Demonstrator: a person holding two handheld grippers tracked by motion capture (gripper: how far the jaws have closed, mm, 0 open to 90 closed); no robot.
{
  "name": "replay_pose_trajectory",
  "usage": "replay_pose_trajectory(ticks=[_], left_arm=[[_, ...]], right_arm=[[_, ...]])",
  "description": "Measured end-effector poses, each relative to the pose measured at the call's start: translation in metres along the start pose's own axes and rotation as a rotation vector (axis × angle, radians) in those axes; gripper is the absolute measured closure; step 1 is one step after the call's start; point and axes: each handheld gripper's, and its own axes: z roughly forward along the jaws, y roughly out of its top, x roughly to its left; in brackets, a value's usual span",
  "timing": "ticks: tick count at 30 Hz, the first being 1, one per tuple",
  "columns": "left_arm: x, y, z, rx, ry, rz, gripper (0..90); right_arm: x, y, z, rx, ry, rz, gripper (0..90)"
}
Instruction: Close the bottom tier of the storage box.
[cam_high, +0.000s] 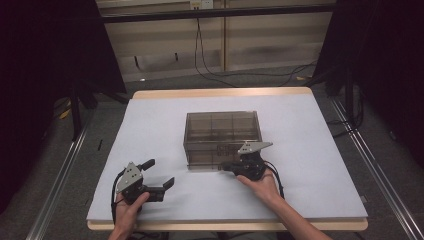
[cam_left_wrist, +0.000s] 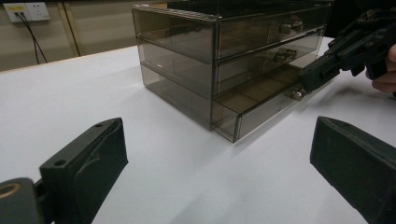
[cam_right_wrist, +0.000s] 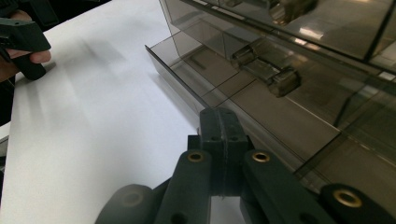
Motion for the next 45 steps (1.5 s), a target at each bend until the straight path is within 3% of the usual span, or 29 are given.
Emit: replay_pose_trajectory(ticks=[12, 17, 45], left_arm=[[0.0009, 0.0001, -0.0004, 0.004, -0.004, 0.006, 3.8], [0.0001, 0.0001, 0.0003, 0.003, 0.001, -0.002, 3.8], [0.0003, 0.0001, 0.0003, 0.003, -0.001, -0.002, 3.9]], right_arm=[[-0.0005, -0.0008, -0.0045, 0.005, 0.010, 0.009, 90.0], [0.0021, -0.0064, -0.0047, 0.035, 0.016, -0.004, 90.0], [-0.0032, -0.0062, -0.0020, 0.030, -0.020, 0.000, 90.0]])
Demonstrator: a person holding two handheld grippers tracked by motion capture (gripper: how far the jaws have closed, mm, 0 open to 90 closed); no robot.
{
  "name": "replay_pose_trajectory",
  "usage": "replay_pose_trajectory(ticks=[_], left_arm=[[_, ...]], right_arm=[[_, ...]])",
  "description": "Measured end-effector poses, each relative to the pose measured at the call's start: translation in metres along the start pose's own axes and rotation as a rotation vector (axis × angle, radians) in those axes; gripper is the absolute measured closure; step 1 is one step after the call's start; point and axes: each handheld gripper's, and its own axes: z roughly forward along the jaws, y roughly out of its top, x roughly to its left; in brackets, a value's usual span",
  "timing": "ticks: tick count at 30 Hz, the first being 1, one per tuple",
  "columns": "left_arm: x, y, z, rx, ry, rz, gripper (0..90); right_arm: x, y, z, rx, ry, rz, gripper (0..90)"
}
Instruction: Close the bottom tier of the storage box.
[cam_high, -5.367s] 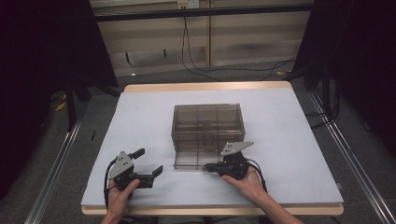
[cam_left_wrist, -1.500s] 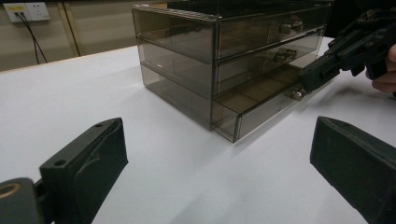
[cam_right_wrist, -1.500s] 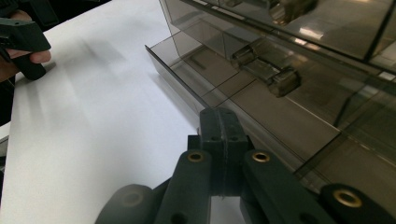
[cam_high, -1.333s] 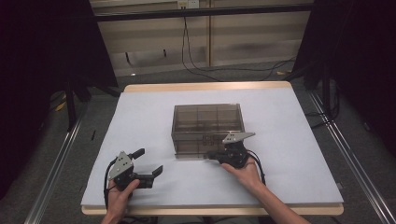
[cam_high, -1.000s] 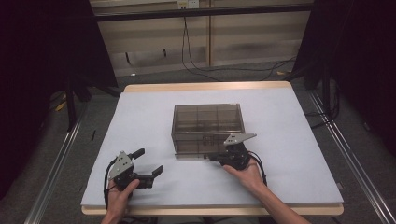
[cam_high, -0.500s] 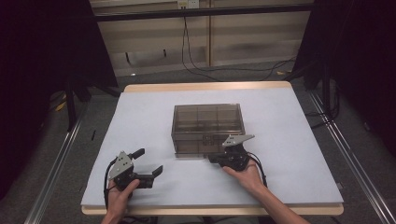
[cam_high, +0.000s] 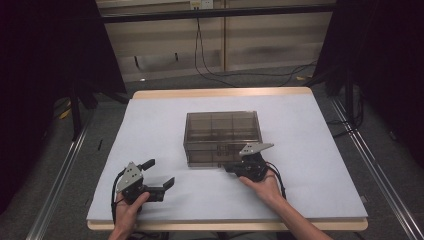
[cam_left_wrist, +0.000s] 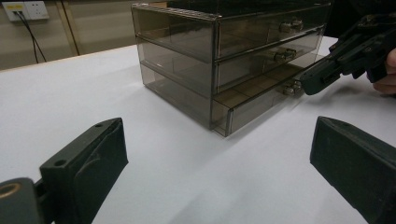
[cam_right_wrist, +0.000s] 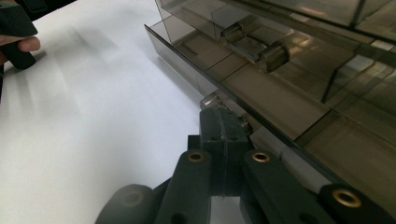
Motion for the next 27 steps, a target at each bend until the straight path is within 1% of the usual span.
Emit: replay_pose_trajectory(ticks=[1, 3, 5, 8, 9, 12, 14, 16, 20, 25, 26, 27], left_arm=[[-0.0001, -0.0001, 0.0000, -0.002, -0.001, -0.003, 3.8], [0.0005, -0.0001, -0.0006, 0.000, -0.005, 0.007, 3.9], [0.0000, -0.0003, -0.0008, -0.004, -0.004, 0.002, 3.9], [0.0009, 0.0001, -0.0007, 0.006, -0.003, 0.004, 3.9], [0.0016, 0.0001, -0.0006, 0.009, -0.008, 0.011, 3.9], [0.0006, 0.0004, -0.0004, 0.012, -0.001, 0.003, 3.9], [0.0017, 0.0008, -0.0003, 0.026, -0.006, 0.020, 3.9], [0.0018, 0.0007, 0.0002, 0.023, -0.015, 0.016, 3.9], [0.0024, 0.0009, 0.0002, 0.024, -0.008, 0.020, 3.8], [0.0022, 0.0006, 0.0002, 0.019, -0.010, 0.016, 3.8], [0.0014, 0.0005, 0.0003, 0.014, 0.001, 0.006, 3.2], [0.0018, 0.0004, -0.0003, 0.017, 0.000, 0.009, 2.6]], right_arm=[[0.0001, 0.0000, 0.0000, 0.001, -0.004, -0.003, 90.0], [0.0005, 0.0002, 0.0001, 0.005, -0.012, -0.016, 90.0], [-0.0001, 0.0002, 0.0000, 0.005, -0.011, -0.010, 90.0], [-0.0018, 0.0003, -0.0004, 0.001, -0.017, -0.006, 90.0], [-0.0021, 0.0004, -0.0007, 0.000, -0.023, -0.006, 90.0], [-0.0023, 0.0003, -0.0009, 0.003, -0.023, -0.006, 90.0], [-0.0025, 0.0004, -0.0009, 0.000, -0.024, -0.004, 90.0], [-0.0033, 0.0005, -0.0011, -0.001, -0.028, -0.004, 90.0], [-0.0049, 0.0004, -0.0022, 0.003, -0.047, 0.008, 90.0], [-0.0052, 0.0007, -0.0016, -0.001, -0.050, 0.006, 90.0], [-0.0057, 0.0009, -0.0015, -0.003, -0.050, 0.008, 90.0], [-0.0061, 0.0011, -0.0015, -0.005, -0.051, 0.011, 90.0]])
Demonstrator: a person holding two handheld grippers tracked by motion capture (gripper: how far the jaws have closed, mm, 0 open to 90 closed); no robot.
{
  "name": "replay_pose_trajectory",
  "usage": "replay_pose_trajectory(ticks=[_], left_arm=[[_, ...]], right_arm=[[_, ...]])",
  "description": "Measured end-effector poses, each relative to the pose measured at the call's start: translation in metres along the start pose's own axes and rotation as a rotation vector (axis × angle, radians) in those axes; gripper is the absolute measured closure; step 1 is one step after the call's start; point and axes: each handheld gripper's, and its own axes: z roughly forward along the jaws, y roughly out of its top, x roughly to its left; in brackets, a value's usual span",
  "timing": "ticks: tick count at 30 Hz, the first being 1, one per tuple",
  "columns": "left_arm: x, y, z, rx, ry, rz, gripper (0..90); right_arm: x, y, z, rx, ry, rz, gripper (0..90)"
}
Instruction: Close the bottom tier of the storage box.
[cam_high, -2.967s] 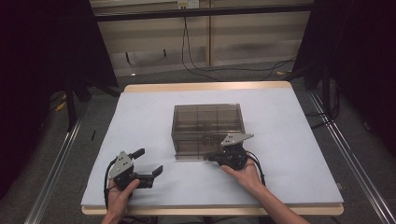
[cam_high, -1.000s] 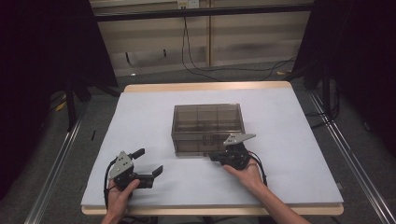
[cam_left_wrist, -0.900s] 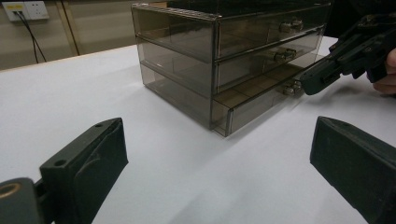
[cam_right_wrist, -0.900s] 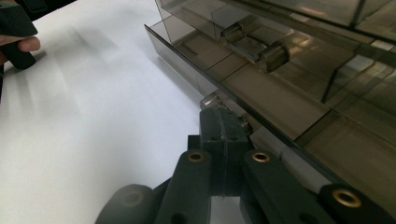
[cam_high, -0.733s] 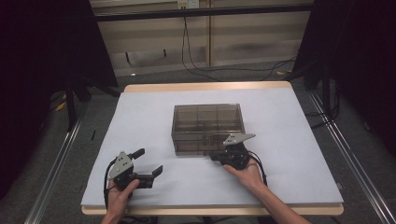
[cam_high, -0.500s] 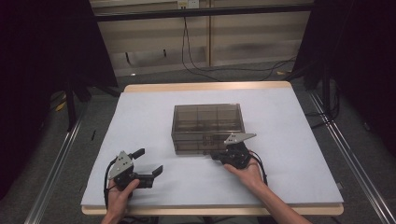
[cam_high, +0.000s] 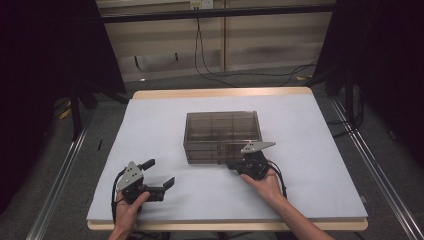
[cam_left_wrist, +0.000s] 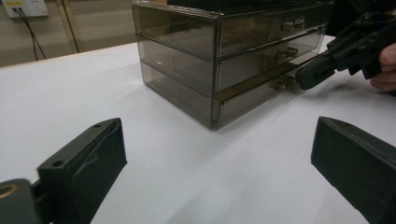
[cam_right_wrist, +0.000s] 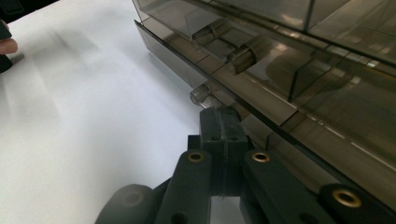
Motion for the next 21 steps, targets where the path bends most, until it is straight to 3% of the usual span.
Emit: replay_pose_trajectory(ticks=[11, 12, 18, 21], left_arm=[[-0.0015, -0.0002, 0.0007, -0.011, 0.004, -0.015, 2.6], [0.0000, 0.0002, 0.0003, 0.005, -0.001, 0.008, 2.6], [-0.0009, 0.0004, 0.0014, 0.009, -0.002, -0.003, 2.7], [-0.0018, 0.0006, 0.0007, 0.011, 0.007, 0.017, 2.8]], right_arm=[[-0.0035, 0.0014, 0.0007, -0.008, -0.003, 0.007, 90.0], [-0.0041, 0.0015, 0.0009, -0.009, -0.004, 0.004, 90.0], [-0.0055, 0.0018, 0.0003, -0.018, -0.013, 0.009, 90.0], [-0.0063, 0.0018, 0.0001, -0.022, -0.015, 0.014, 90.0]])
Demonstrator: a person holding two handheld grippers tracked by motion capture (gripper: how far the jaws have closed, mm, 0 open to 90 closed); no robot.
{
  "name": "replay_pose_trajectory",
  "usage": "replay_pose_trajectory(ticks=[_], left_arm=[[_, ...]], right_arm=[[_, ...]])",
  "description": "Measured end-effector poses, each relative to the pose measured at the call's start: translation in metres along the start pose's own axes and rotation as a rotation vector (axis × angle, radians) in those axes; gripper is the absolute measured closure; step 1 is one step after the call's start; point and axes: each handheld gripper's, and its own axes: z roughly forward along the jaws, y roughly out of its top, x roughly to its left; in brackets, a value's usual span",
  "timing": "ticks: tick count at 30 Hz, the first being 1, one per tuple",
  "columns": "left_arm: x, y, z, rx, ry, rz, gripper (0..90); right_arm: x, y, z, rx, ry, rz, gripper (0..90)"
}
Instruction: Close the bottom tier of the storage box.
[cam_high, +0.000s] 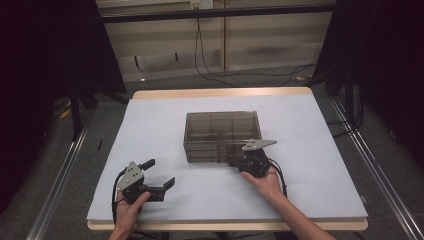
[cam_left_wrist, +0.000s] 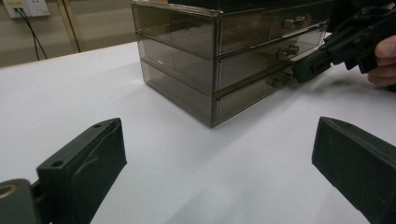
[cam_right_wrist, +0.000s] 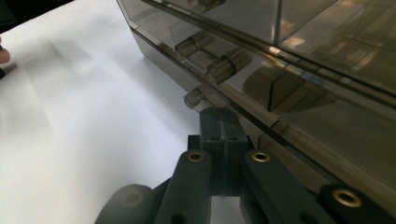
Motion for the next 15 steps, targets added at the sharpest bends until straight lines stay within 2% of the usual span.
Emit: replay_pose_trajectory(ticks=[5, 10, 15], left_arm=[[0.0013, 0.0003, 0.0018, 0.012, -0.015, -0.015, 2.7], [0.0013, 0.0003, 0.0018, 0.012, -0.015, -0.014, 2.7], [0.0006, -0.0002, 0.0007, -0.001, -0.015, -0.008, 2.7]], right_arm=[[-0.0040, 0.0007, -0.0002, -0.005, 0.006, 0.015, 90.0], [-0.0029, 0.0008, 0.0001, -0.002, -0.004, 0.003, 90.0], [-0.0022, 0.0009, 0.0005, 0.002, -0.031, 0.012, 90.0]])
